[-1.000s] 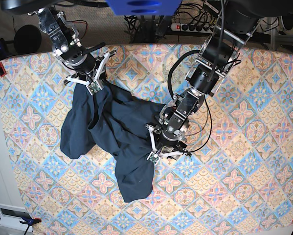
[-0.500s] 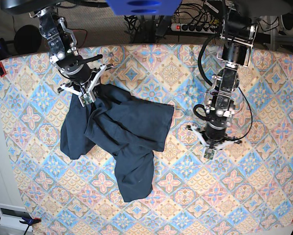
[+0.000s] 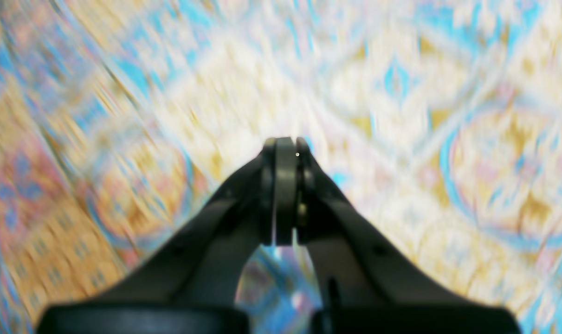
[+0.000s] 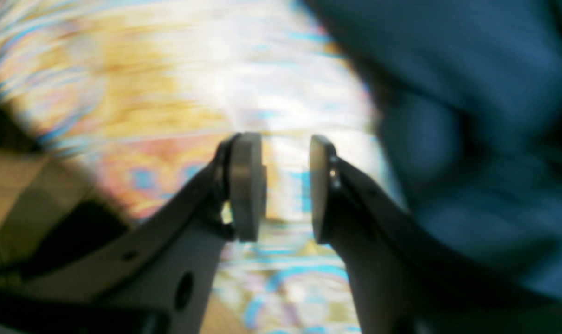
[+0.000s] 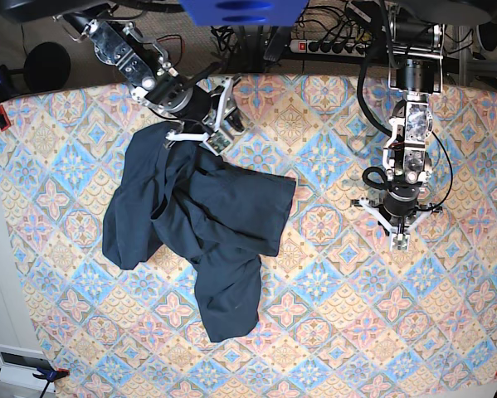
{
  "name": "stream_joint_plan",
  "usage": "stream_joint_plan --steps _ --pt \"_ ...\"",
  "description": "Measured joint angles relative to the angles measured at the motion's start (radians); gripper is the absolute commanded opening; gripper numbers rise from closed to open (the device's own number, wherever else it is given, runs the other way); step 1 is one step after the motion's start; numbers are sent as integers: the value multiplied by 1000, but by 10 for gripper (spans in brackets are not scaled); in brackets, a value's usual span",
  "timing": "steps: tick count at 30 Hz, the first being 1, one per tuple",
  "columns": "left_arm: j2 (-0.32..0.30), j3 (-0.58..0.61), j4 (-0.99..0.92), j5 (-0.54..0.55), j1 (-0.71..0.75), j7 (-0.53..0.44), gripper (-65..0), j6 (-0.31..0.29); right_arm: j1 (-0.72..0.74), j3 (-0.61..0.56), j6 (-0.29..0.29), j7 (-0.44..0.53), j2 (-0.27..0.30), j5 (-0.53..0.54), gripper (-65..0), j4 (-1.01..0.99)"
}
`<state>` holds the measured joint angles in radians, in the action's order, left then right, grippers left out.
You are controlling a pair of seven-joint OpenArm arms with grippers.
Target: Layout the t-shirt on the table in an organized manner, then fold the t-shirt properly
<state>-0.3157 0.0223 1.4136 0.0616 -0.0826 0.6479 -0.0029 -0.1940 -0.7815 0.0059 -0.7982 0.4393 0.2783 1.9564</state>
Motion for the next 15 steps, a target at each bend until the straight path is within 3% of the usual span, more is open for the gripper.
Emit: stream_joint_plan --steps 7,12,15 --pt "51 6 97 9 10 17 -650 0 -1 -33 -8 -3 5 -30 -481 0" --pt "55 146 173 3 5 60 -650 2 -89 122 -13 17 -6 -278 -482 5" --pt "81 216 200 5 1 110 -650 0 -196 232 -8 -12 -7 -365 -482 3"
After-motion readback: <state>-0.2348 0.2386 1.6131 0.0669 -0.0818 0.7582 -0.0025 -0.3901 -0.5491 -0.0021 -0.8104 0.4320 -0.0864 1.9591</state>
